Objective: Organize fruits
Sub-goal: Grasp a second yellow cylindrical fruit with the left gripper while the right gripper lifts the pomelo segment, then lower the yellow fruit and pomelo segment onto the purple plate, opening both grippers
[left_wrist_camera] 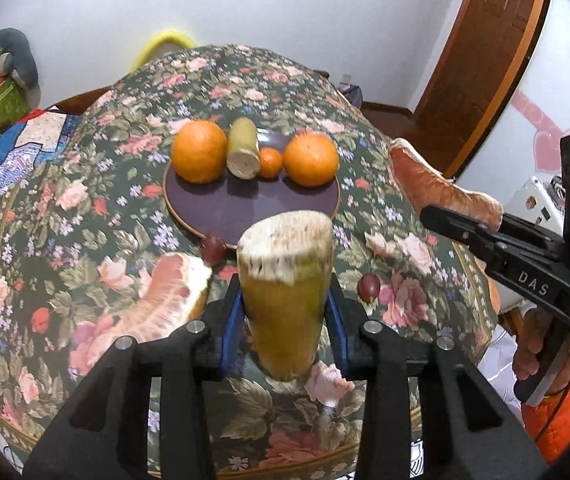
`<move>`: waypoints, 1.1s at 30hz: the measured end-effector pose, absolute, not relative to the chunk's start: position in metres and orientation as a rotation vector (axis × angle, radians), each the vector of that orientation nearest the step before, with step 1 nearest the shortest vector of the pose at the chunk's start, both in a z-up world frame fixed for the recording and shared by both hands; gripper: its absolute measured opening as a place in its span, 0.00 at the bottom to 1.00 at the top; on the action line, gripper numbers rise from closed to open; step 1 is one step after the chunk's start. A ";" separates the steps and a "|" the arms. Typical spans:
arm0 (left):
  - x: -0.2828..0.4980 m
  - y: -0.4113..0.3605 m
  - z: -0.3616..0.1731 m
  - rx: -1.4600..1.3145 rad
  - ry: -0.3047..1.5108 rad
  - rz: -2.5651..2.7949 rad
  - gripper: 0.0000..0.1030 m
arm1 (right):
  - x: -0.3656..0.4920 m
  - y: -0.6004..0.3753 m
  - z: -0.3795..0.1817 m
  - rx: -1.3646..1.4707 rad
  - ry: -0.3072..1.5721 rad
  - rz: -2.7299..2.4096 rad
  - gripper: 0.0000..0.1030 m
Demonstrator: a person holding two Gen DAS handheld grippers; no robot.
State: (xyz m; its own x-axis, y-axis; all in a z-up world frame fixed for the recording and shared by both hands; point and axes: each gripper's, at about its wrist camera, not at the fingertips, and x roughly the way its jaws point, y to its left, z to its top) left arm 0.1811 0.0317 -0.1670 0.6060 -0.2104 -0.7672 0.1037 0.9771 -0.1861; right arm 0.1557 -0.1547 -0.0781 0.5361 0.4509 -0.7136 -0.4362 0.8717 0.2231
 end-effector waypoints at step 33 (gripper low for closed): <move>0.273 0.074 -0.165 -0.127 0.872 -0.118 0.36 | 0.221 -0.104 -0.092 -0.011 0.854 0.588 0.23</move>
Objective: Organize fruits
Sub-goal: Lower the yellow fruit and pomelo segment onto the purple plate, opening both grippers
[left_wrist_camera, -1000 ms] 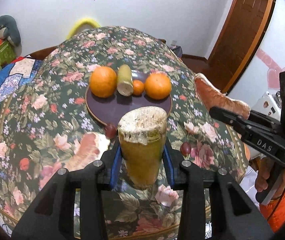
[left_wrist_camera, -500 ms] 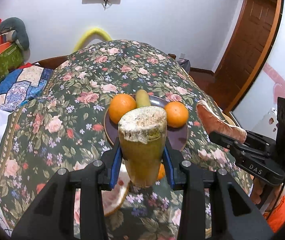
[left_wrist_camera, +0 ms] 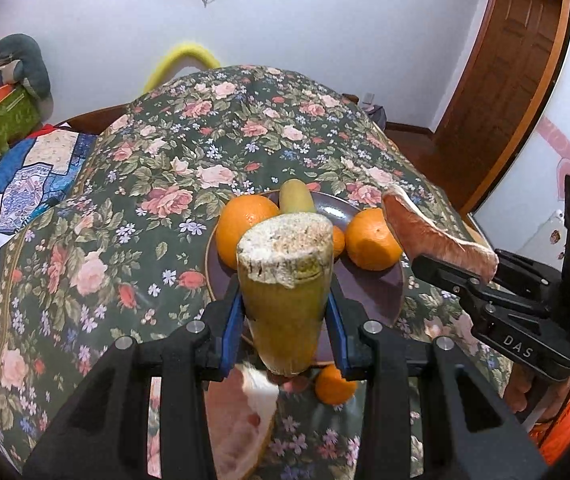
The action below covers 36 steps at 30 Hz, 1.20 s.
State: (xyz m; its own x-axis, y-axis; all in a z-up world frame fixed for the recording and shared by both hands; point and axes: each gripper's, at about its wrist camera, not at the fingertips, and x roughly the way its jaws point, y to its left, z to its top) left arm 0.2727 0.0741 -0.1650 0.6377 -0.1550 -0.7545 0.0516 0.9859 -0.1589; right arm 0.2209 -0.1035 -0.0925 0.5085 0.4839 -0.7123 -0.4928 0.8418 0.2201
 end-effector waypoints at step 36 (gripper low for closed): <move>0.290 0.078 -0.174 -0.142 0.889 -0.101 0.42 | 0.222 -0.088 -0.094 -0.077 0.877 0.613 0.42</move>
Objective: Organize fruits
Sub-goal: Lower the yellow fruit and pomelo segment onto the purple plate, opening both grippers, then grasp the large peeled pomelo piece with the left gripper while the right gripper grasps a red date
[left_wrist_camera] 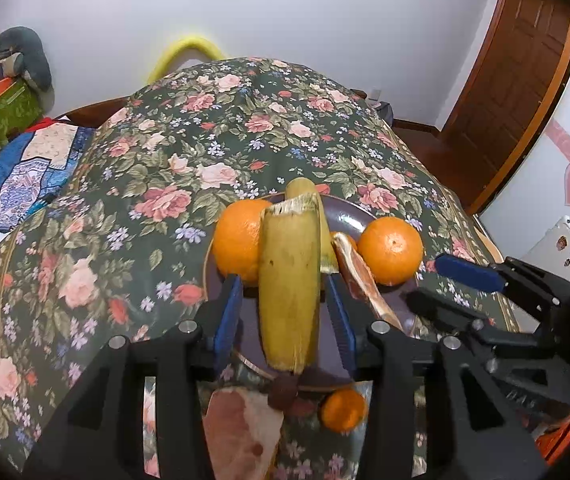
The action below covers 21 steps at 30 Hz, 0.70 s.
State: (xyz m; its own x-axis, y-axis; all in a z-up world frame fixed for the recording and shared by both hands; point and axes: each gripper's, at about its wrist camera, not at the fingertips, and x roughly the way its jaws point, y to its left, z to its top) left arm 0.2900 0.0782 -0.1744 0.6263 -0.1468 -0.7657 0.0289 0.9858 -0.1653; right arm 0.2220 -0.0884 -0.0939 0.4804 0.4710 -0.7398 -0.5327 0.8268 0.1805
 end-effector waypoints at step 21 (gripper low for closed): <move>0.201 0.095 -0.186 -0.117 0.961 -0.061 0.56 | 0.163 -0.120 -0.084 -0.105 0.888 0.544 0.46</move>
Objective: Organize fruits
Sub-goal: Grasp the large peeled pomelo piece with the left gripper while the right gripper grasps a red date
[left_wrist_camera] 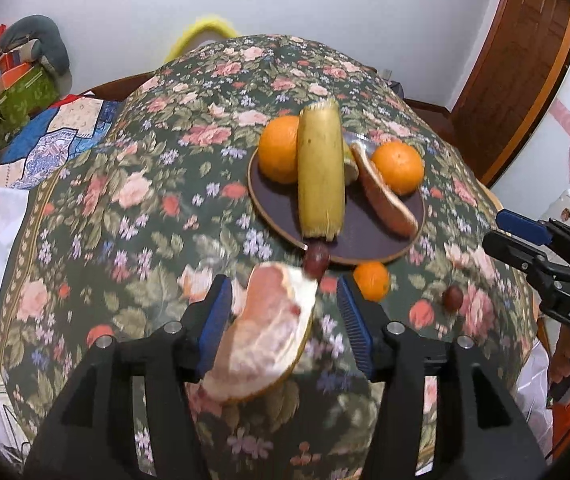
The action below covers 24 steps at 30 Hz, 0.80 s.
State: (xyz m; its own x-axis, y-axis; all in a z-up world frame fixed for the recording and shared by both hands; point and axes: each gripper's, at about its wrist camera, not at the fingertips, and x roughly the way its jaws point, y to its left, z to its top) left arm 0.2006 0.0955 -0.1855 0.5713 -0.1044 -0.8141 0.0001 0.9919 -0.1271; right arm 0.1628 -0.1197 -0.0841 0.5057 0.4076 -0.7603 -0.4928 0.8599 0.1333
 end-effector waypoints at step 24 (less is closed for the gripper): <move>0.208 0.097 -0.238 -0.051 1.066 -0.092 0.59 | 0.140 -0.119 -0.140 -0.118 1.040 0.546 0.46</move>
